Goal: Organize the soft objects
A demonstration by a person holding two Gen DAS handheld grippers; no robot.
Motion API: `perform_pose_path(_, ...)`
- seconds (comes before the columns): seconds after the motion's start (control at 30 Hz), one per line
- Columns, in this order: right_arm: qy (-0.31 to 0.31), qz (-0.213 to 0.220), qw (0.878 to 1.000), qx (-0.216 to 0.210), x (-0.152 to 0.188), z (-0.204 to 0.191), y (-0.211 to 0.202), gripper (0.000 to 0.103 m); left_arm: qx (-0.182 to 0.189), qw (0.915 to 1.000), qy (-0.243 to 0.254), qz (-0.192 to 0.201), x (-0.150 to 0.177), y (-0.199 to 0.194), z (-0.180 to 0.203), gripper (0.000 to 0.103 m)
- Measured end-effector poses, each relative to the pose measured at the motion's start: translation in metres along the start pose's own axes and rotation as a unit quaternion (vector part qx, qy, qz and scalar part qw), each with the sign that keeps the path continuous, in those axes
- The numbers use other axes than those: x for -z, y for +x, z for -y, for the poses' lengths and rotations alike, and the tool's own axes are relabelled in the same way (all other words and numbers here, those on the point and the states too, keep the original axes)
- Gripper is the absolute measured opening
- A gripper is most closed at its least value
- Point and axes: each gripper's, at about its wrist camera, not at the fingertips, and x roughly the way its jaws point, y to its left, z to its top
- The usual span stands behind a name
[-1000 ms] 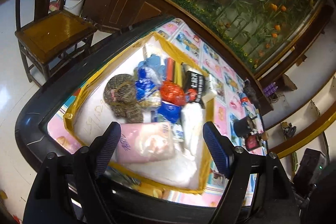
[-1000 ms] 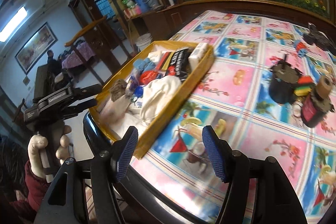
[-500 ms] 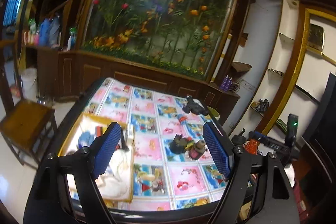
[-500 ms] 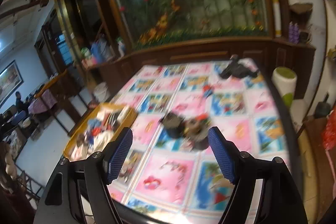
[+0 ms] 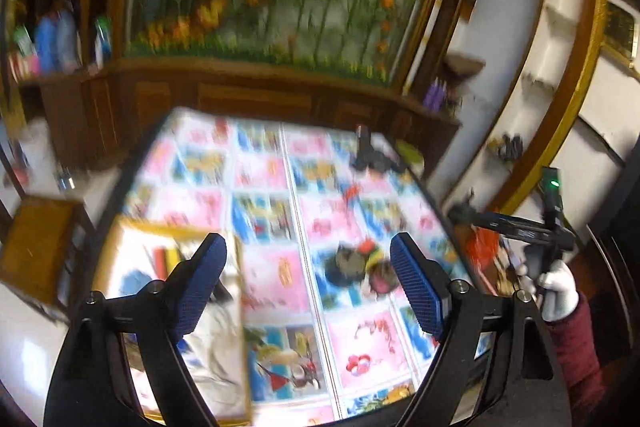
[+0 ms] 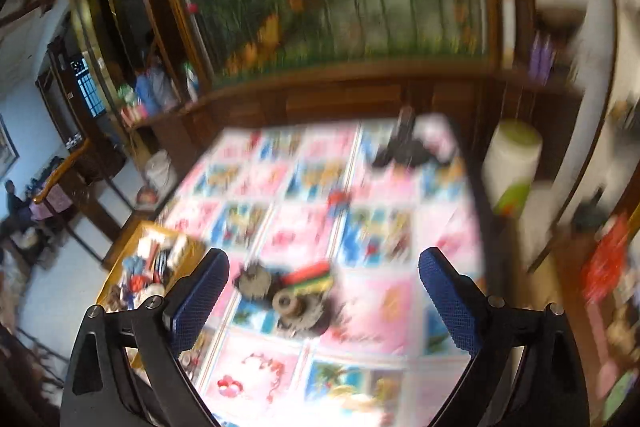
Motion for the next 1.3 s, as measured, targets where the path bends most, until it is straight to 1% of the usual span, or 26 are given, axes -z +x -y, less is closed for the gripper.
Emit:
perform_pose_path(0.07, 0.022, -0.068, 0.997, -0.016, 0.007, 0.008, 0.055, 0.085, 0.006, 0.9993, -0.008, -0.035, 0.003, 0.037, -0.007, 0.084)
perform_pose_path(0.1, 0.028, -0.104, 0.994, -0.022, 0.012, 0.011, 0.083, 0.076, 0.007, 0.9988, -0.010, -0.048, 0.005, 0.052, -0.008, 0.084)
perform_pose_path(0.13, 0.032, -0.133, 0.990, -0.028, 0.014, 0.011, 0.106, 0.074, 0.009, 0.9982, -0.012, -0.059, 0.006, 0.066, -0.011, 0.084)
perform_pose_path(0.2, 0.039, -0.175, 0.983, -0.038, 0.016, 0.012, 0.138, 0.073, 0.013, 0.9971, -0.017, -0.073, 0.010, 0.088, -0.016, 0.084)
perform_pose_path(0.23, 0.042, -0.188, 0.981, -0.037, 0.015, 0.012, 0.153, 0.073, 0.015, 0.9966, -0.021, -0.078, 0.011, 0.098, -0.019, 0.084)
perform_pose_path(0.3, 0.048, -0.195, 0.979, -0.032, 0.008, 0.012, 0.171, 0.074, 0.022, 0.9956, -0.032, -0.086, 0.014, 0.117, -0.027, 0.084)
perform_pose_path(0.37, 0.059, -0.194, 0.979, -0.029, -0.015, 0.018, 0.199, 0.074, 0.024, 0.9942, -0.044, -0.094, 0.014, 0.135, -0.034, 0.084)
perform_pose_path(0.43, 0.066, -0.183, 0.981, -0.015, -0.032, 0.021, 0.217, 0.074, 0.027, 0.9929, -0.055, -0.102, 0.016, 0.151, -0.039, 0.084)
perform_pose_path(0.57, 0.065, -0.184, 0.981, 0.000, -0.062, 0.035, 0.278, 0.074, 0.032, 0.9904, -0.066, -0.117, 0.019, 0.180, -0.044, 0.084)
perform_pose_path(0.67, 0.061, -0.192, 0.980, -0.004, -0.074, 0.032, 0.326, 0.074, 0.040, 0.9890, -0.064, -0.127, 0.019, 0.198, -0.042, 0.084)
perform_pose_path(0.77, 0.040, -0.203, 0.978, 0.007, -0.083, 0.022, 0.368, 0.074, 0.048, 0.9879, -0.053, -0.138, 0.021, 0.212, -0.036, 0.084)
perform_pose_path(0.83, 0.026, -0.216, 0.976, 0.024, -0.085, 0.017, 0.394, 0.072, 0.054, 0.9860, -0.051, -0.149, 0.024, 0.221, -0.033, 0.084)
perform_pose_path(0.87, 0.014, -0.223, 0.974, 0.034, -0.084, 0.014, 0.405, 0.066, 0.056, 0.9850, -0.052, -0.155, 0.026, 0.224, -0.033, 0.084)
perform_pose_path(0.9, 0.002, -0.231, 0.972, 0.038, -0.083, 0.012, 0.416, 0.040, 0.058, 0.9840, -0.054, -0.159, 0.028, 0.228, -0.034, 0.084)
perform_pose_path(0.93, -0.008, -0.246, 0.969, 0.033, -0.079, 0.010, 0.424, 0.025, 0.061, 0.9831, -0.056, -0.163, 0.030, 0.230, -0.034, 0.084)
perform_pose_path(1.0, -0.019, -0.272, 0.962, 0.020, -0.067, 0.008, 0.428, 0.025, 0.064, 0.9814, -0.058, -0.171, 0.034, 0.233, -0.036, 0.084)
perform_pose_path(1.03, -0.035, -0.276, 0.960, 0.018, -0.061, 0.007, 0.424, 0.025, 0.066, 0.9809, -0.059, -0.173, 0.035, 0.234, -0.037, 0.084)
perform_pose_path(1.07, -0.038, -0.287, 0.957, 0.006, -0.057, 0.008, 0.418, 0.027, 0.068, 0.9806, -0.060, -0.174, 0.036, 0.234, -0.038, 0.084)
perform_pose_path(1.1, -0.025, -0.304, 0.952, -0.021, -0.053, 0.013, 0.413, 0.039, 0.069, 0.9803, -0.061, -0.175, 0.036, 0.235, -0.038, 0.084)
perform_pose_path(1.13, -0.008, -0.315, 0.948, -0.049, -0.050, 0.018, 0.404, 0.056, 0.070, 0.9801, -0.061, -0.175, 0.037, 0.235, -0.039, 0.084)
perform_pose_path(1.17, 0.001, -0.318, 0.946, -0.066, -0.048, 0.023, 0.393, 0.062, 0.072, 0.9799, -0.062, -0.175, 0.037, 0.236, -0.039, 0.084)
perform_pose_path(1.2, -0.002, -0.319, 0.945, -0.070, -0.047, 0.025, 0.385, 0.066, 0.072, 0.9799, -0.063, -0.175, 0.036, 0.237, -0.038, 0.084)
perform_pose_path(1.23, -0.020, -0.322, 0.944, -0.068, -0.046, 0.026, 0.375, 0.066, 0.072, 0.9797, -0.064, -0.176, 0.037, 0.238, -0.038, 0.084)
perform_pose_path(1.3, -0.065, -0.336, 0.937, -0.062, -0.039, 0.022, 0.363, 0.066, 0.073, 0.9791, -0.067, -0.178, 0.037, 0.241, -0.038, 0.084)
